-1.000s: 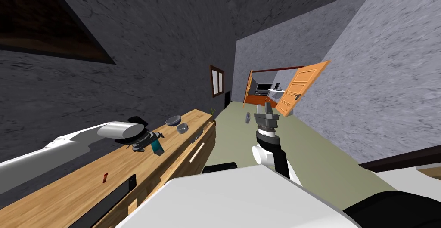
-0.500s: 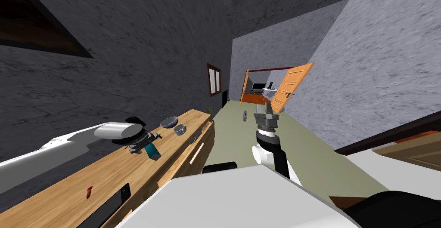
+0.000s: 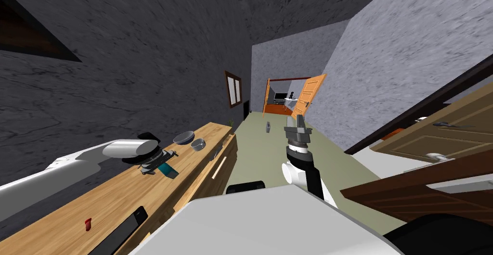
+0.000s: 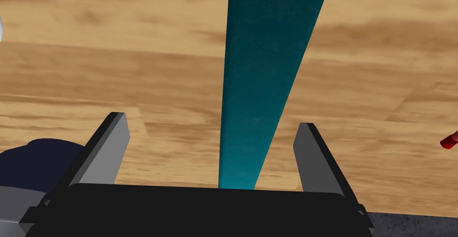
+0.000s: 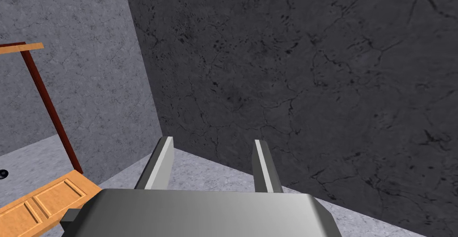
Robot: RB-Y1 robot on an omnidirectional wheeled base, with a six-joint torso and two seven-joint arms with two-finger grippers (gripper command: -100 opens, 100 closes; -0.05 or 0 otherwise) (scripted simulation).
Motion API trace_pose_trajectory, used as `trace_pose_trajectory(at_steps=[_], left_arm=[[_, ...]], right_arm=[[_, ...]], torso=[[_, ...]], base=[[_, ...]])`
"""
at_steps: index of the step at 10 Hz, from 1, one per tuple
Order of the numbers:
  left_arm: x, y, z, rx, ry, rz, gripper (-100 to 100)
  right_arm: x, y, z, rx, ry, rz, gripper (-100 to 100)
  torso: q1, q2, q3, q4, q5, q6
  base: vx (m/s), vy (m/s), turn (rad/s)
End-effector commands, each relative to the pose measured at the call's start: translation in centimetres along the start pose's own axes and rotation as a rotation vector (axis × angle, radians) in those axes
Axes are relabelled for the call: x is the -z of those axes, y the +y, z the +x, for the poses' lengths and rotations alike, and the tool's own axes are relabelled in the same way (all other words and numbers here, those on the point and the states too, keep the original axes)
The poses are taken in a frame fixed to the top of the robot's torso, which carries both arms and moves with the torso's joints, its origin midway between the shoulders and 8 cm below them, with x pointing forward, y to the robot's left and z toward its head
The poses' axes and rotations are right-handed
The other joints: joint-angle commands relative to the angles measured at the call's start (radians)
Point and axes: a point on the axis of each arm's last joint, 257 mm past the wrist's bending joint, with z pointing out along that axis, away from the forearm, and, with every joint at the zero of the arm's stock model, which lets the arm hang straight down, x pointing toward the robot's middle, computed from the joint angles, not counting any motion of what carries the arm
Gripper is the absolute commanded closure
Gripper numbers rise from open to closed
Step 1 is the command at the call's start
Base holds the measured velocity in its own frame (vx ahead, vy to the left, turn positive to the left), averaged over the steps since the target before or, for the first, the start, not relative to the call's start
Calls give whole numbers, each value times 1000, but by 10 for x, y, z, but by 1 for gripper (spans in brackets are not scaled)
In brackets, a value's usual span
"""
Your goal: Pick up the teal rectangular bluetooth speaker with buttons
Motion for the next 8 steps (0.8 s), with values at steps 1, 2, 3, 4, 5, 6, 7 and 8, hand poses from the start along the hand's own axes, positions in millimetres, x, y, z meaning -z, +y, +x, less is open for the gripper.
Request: trace_pose_trajectory(at_steps=[1, 2, 3, 4, 5, 6, 7, 8], left_arm=[[-7, 10, -6, 51, -3, -16, -100], [-5, 5, -2, 28, -1, -10, -100], [-5, 6, -3, 33, -2, -11, 100], [-5, 7, -3, 33, -1, -14, 100], [-5, 7, -3, 34, -1, -13, 100], [-5, 6, -3, 34, -1, -12, 100], [-5, 6, -2, 34, -1, -12, 100], [-5, 6, -2, 34, -1, -12, 0]], right_arm=[[0, 0, 0, 0, 0, 0, 0], [0, 0, 0, 0, 0, 0, 0], [0, 0, 0, 0, 0, 0, 0], [0, 0, 0, 0, 0, 0, 0], [0, 0, 0, 0, 0, 0, 0], [0, 0, 0, 0, 0, 0, 0], [0, 0, 0, 0, 0, 0, 0], [0, 0, 0, 0, 0, 0, 0]], torso=[[0, 0, 0, 0, 0, 0], [1, 1, 1, 0, 0, 1], [1, -1, -1, 0, 0, -1], [0, -5, -3, -1, 0, 0], [-1, -7, -4, -1, 0, 1], [-1, -7, -4, -1, 0, 0], [-1, -7, -4, -1, 0, 0], [-1, -7, -4, -1, -1, 0]], base=[[-134, 30, -416], [-67, 22, -102], [-11, 4, 31], [-8, 2, 2], [-1, 0, -11], [0, 0, 0], [0, 0, 0], [0, 0, 0]])
